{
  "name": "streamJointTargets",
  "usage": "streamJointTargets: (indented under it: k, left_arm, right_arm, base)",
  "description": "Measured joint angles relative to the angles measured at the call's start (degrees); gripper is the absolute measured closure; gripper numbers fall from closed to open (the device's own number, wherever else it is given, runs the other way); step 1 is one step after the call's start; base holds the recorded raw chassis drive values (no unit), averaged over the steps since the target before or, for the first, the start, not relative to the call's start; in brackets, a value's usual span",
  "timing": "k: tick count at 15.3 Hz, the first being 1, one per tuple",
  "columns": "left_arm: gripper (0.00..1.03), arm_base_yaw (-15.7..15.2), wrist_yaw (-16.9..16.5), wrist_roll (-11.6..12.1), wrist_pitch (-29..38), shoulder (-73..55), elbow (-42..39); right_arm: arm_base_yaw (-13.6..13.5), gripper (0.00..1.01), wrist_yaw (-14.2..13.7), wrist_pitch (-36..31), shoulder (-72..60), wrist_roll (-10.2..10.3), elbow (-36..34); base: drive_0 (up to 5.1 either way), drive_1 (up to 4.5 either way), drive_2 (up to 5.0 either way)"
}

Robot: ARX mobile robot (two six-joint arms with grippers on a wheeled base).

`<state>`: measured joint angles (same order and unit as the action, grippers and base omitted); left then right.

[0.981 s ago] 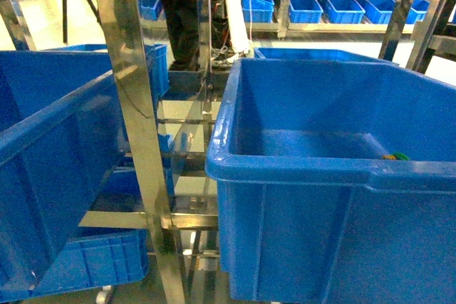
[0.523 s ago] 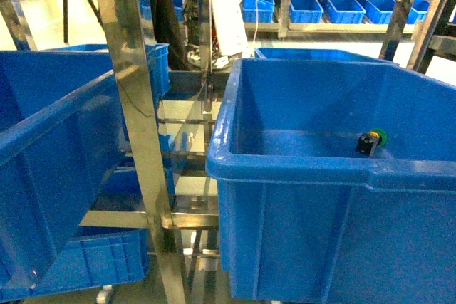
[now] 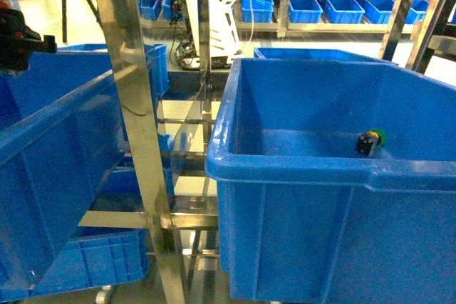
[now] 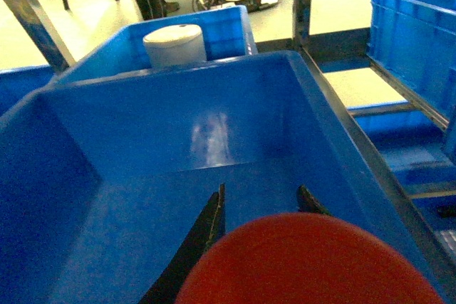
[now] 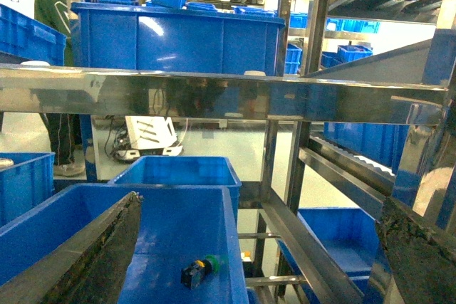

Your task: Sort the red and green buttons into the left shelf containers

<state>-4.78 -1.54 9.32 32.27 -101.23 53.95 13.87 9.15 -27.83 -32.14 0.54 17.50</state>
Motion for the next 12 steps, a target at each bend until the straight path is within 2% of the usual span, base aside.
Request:
streamJointTargets:
  k: [3, 6, 7, 9, 12]
  left_arm:
    - [0.77, -4.4, 0.4, 2.7, 2.3, -2.9, 0.1]
    - [0.77, -6.3, 2.0, 3.9, 2.7, -5.7, -0.3]
    - [0.7, -6.1, 2.6, 3.5, 3.6, -4.9, -0.7]
    - [0.5, -5.4, 0.4, 0.7, 1.4, 0.5, -3.3]
    - [0.19, -5.4, -5.0, -7.9, -3.5, 15.9, -9.3]
  right_arm:
    - [0.0, 0.03, 0.0, 0.0, 0.0, 0.0, 0.0]
    - [0.0, 0.03, 0.0, 0.0, 0.0, 0.0, 0.0]
    - [0.0, 0.03, 0.0, 0.0, 0.0, 0.1, 0.0]
    - [0.0, 0.03, 0.0, 0.0, 0.0, 0.0, 0.0]
    - [0.0, 0.03, 0.0, 0.0, 0.0, 0.1, 0.0]
  base:
    - [0.0, 0.0, 0.0]
    - [0.0, 0.0, 0.0]
    - [0.0, 0.0, 0.0]
    - [0.0, 0.0, 0.0]
    - [0.0, 0.0, 0.0]
